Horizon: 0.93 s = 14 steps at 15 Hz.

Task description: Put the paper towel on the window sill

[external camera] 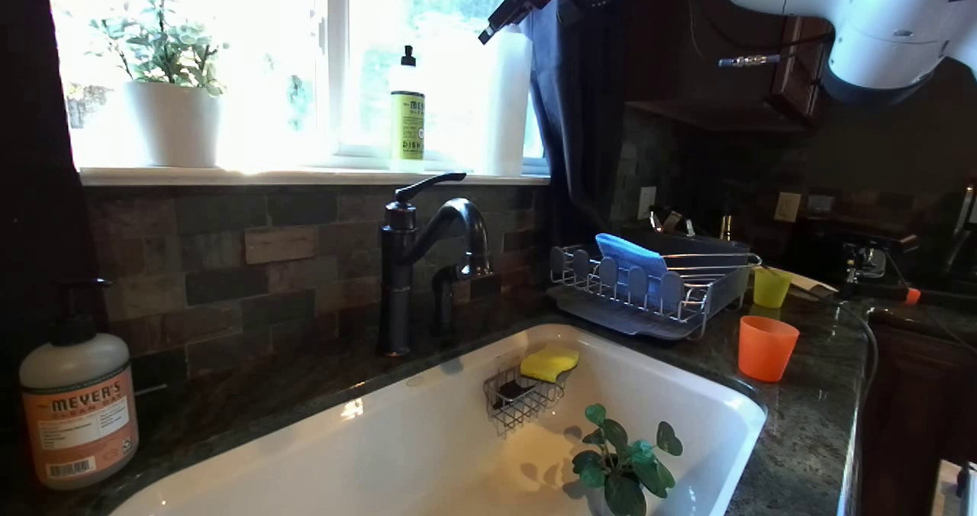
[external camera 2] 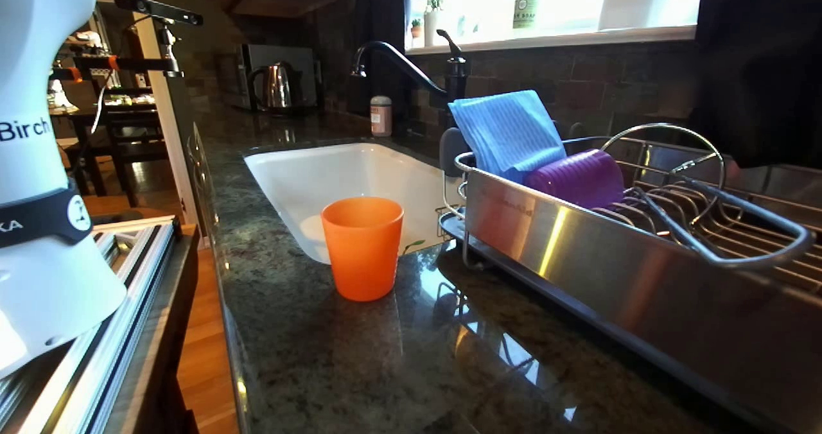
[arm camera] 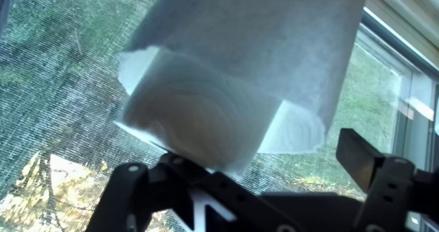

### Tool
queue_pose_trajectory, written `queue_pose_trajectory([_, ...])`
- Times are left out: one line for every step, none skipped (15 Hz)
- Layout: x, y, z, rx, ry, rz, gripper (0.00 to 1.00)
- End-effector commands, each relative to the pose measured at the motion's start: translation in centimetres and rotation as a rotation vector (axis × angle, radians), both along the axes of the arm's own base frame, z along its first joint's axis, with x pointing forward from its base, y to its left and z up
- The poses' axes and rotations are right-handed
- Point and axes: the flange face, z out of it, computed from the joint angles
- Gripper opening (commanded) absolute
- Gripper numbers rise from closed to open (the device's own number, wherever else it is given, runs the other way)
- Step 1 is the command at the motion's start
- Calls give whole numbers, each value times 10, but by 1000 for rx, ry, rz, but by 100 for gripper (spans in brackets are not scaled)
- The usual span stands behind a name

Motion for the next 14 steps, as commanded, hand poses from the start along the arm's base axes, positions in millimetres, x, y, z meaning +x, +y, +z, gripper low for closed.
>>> queue_pose_trajectory([-1, -3, -11, -41, 84, -33, 100])
queue_pose_trajectory([0, -8, -16, -70, 104, -65, 100])
queue_pose_trajectory([1, -9, -21, -67, 137, -63, 100])
queue_pose_trajectory([2, -8, -26, -53, 166, -48, 100])
queue_pose_trajectory([3, -9, -26, -68, 149, -57, 100])
queue_pose_trajectory([3, -8, -24, -77, 140, -53, 100])
queue_pose_trajectory([4, -7, -22, -88, 116, -49, 100])
queue_pose_trajectory([3, -6, -20, -111, 81, -41, 100])
queue_pose_trajectory([4, -5, -18, -125, 64, -33, 100])
queue_pose_trajectory([3, -3, -16, -140, 53, -24, 100])
queue_pose_trajectory([3, -2, -16, -146, 41, -19, 100])
queue_pose_trajectory([3, 0, -14, -130, 43, 5, 100])
queue_pose_trajectory([3, 2, -13, -156, 23, -2, 100])
queue_pose_trajectory([2, 3, -10, -157, 12, 3, 100])
